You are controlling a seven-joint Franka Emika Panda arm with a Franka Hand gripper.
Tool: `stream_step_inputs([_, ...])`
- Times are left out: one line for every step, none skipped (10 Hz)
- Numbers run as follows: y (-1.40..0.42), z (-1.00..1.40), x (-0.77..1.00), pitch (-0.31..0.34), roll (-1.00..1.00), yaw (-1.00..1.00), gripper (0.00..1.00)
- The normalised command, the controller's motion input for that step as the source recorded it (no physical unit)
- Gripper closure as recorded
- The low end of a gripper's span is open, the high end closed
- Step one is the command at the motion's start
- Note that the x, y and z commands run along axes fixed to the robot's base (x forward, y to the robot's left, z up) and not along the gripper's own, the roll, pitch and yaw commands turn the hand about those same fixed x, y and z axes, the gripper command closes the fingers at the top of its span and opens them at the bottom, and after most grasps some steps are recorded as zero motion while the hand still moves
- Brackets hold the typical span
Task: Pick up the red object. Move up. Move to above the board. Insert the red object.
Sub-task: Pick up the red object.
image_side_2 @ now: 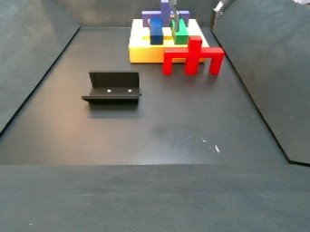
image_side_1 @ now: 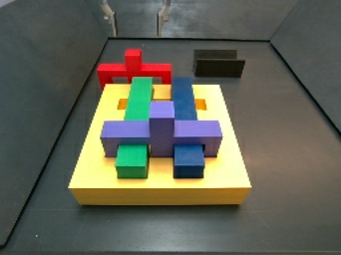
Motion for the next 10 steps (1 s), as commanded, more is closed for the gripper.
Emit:
stream_step_inputs([-0.29,-0.17,-0.14,-0.073,0.06,0.0,0.0])
stream_step_inputs([-0.23,-0.29,-0.1,-0.087,0.0,0.0,0.0])
stream_step_inputs([-0.13,-0.33,-0.12,-0.099,0.0,0.0,0.0])
stream_step_inputs([-0.03,-0.42,-0.1,-0.09,0.0,0.0,0.0])
stream_step_inputs([-0.03,-0.42,-0.06,-0.076,0.0,0.0,0.0])
stream_step_inputs([-0.02,-0.31,0.0,-0.036,0.0,0.0,0.0])
stream_step_inputs([-0.07,-0.12,0.0,0.0,0.02,0.0,0.0])
stream_step_inputs([0.0,-0.16,0.01,0.0,0.06,-0.08,0.0])
stream_step_inputs([0.0,-0.13,0.0,0.0,0.1,-0.06,0.0])
stream_step_inputs([0.0,-0.13,0.0,0.0,0.14,-0.01,0.0])
